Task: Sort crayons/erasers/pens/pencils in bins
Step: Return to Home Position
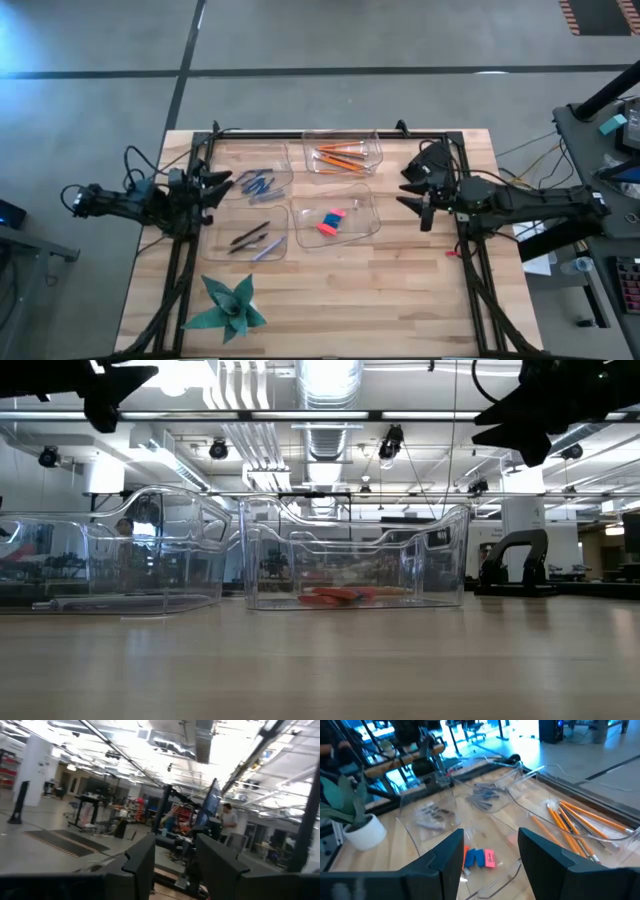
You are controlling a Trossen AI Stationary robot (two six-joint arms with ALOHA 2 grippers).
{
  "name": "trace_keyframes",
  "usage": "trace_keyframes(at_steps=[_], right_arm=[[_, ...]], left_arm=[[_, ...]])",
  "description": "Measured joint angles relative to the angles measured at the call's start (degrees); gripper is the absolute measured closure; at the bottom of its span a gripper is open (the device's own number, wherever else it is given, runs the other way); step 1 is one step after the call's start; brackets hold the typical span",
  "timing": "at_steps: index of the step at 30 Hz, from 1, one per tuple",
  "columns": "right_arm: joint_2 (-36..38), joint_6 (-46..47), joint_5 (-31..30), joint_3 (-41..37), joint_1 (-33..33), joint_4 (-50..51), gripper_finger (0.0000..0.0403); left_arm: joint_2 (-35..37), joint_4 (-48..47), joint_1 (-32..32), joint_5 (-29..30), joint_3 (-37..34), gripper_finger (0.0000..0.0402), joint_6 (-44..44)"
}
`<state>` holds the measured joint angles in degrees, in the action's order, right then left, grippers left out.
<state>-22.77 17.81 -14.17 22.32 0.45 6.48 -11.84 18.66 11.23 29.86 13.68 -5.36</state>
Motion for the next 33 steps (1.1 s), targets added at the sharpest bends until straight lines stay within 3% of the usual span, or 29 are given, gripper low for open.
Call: trace_keyframes(at_steps=[22,33], right_arm=[[22.45,3.32,-1.02,-11.74,0.0,-0.54,0.0225],[22.24,5.19,-0.98,-16.18,0.02,-6.65,0.0225]], left_arm=[[9.38,0.14,-0.01,4.44,-8.07,0.0272,1.33],[9.64,0.31,0.01,4.73,-12.3,0.0272,-4.71]])
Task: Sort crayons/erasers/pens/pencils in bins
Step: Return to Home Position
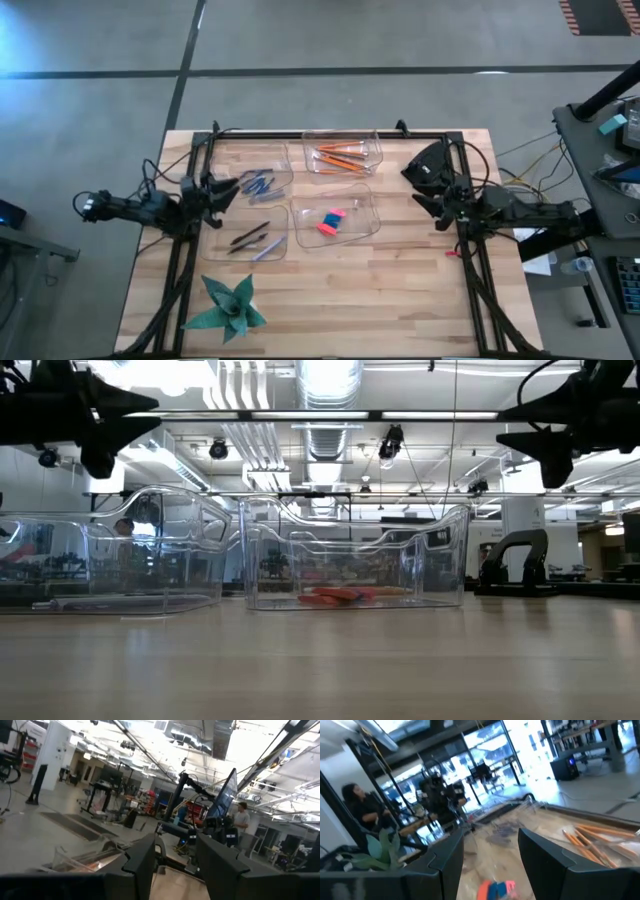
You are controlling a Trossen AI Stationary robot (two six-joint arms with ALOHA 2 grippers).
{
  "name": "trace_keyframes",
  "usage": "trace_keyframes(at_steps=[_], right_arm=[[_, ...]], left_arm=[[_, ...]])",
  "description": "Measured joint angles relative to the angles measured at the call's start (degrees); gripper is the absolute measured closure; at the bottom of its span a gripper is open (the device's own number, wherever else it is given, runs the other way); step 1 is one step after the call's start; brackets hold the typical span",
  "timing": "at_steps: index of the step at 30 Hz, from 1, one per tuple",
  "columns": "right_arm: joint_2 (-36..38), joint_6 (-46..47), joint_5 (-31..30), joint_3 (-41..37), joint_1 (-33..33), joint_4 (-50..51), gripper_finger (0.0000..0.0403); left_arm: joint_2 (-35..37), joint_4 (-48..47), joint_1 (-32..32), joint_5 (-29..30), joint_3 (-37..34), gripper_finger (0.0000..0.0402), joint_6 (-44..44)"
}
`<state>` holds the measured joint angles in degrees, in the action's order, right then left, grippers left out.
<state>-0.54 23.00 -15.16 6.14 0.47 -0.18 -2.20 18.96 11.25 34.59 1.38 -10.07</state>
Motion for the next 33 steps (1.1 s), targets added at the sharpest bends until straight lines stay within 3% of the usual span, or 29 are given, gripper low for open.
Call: trace_keyframes(at_steps=[7,12,20,33], right_arm=[[0.0,0.09,0.01,-5.03,0.0,-9.76,0.0225],[-0.68,0.54,-0.09,-5.45,0.0,-10.9,0.0225],[-0.72,0.59,-4.44,-5.45,0.0,-10.61,0.0225],[-0.76,-1.07,-5.92,-5.45,-0.02,-3.79,0.0225]], left_arm=[[0.06,0.04,0.0,-0.02,-0.87,0.0272,-1.62],[-0.74,-0.22,0.0,-0.02,-0.91,0.0272,-1.61],[-1.32,-0.59,0.0,3.33,-0.97,0.0272,-1.57],[-2.54,-0.57,0.0,3.61,-1.04,0.0272,-1.52]])
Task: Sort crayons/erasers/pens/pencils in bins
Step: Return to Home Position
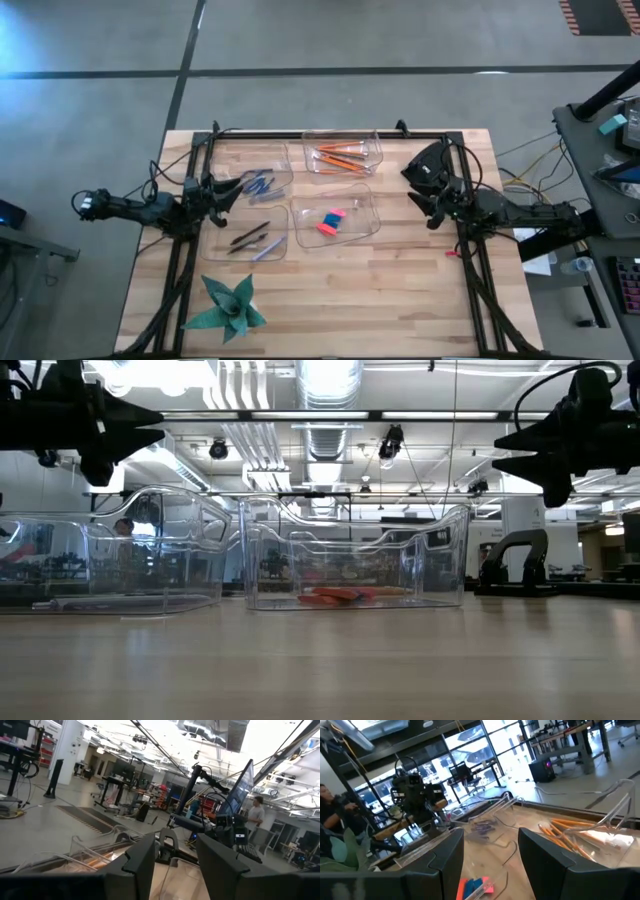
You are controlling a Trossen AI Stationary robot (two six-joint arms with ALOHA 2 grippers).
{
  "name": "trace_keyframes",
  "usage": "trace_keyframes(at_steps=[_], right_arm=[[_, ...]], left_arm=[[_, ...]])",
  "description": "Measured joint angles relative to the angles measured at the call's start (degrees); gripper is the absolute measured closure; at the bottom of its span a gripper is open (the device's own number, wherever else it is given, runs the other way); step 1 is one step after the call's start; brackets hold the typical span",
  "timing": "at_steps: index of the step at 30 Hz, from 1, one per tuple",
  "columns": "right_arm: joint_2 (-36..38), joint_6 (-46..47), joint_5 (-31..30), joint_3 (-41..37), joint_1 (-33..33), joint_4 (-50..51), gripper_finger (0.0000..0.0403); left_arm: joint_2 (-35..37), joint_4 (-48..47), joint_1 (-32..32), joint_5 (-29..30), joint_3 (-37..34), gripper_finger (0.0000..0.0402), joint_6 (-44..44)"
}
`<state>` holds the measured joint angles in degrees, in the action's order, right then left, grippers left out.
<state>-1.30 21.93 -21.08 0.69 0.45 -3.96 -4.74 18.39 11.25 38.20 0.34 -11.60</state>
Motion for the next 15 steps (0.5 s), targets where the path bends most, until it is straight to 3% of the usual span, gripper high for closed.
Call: trace_keyframes(at_steps=[15], right_arm=[[0.0,0.13,0.04,0.0,0.0,0.75,0.0225]], left_arm=[[-0.1,0.07,0.0,0.0,-0.09,0.0272,-0.02]])
